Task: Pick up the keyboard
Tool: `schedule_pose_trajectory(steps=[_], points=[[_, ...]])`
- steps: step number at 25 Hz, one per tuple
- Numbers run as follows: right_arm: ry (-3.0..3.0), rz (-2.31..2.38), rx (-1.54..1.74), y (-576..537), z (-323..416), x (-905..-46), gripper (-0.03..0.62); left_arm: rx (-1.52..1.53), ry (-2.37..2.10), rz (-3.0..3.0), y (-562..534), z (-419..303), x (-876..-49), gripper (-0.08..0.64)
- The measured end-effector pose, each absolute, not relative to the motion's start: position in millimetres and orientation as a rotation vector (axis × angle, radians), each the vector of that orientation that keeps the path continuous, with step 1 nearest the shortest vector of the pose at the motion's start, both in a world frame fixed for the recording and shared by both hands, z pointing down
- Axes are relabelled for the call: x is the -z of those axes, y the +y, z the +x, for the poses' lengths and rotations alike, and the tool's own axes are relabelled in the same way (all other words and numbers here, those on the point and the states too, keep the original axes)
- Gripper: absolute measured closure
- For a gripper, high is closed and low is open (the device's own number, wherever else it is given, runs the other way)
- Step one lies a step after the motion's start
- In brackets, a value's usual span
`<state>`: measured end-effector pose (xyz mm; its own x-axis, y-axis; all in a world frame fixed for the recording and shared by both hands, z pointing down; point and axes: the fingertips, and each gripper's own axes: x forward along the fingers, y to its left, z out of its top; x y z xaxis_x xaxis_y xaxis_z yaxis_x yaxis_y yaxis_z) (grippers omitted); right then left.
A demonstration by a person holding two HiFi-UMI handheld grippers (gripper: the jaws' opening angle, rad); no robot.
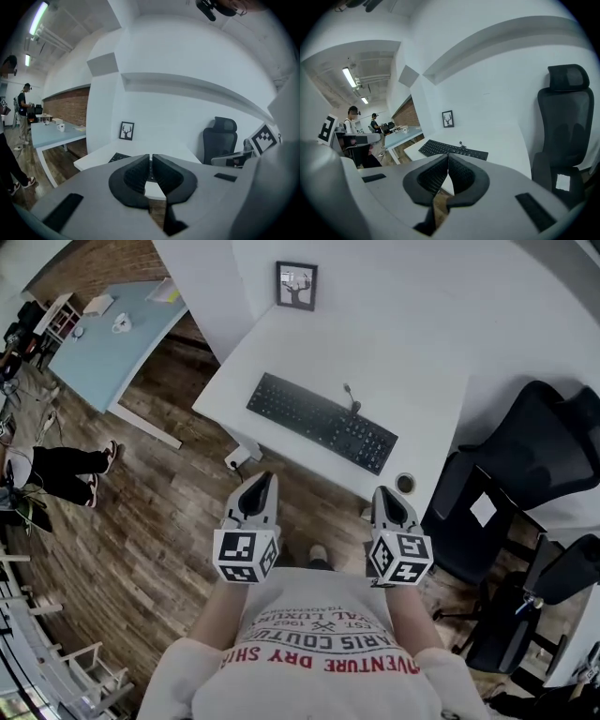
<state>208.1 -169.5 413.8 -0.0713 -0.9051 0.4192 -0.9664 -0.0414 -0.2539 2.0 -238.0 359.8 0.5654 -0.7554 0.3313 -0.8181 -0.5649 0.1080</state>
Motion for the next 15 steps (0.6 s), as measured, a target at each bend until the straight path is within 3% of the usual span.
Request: schedule_pose_trajectory(steps=[15], points=[[-1.728, 2.356, -0.786, -231, 260, -428, 0.566, -0.391, -0.916, 2.692, -374, 67, -377, 0.52]])
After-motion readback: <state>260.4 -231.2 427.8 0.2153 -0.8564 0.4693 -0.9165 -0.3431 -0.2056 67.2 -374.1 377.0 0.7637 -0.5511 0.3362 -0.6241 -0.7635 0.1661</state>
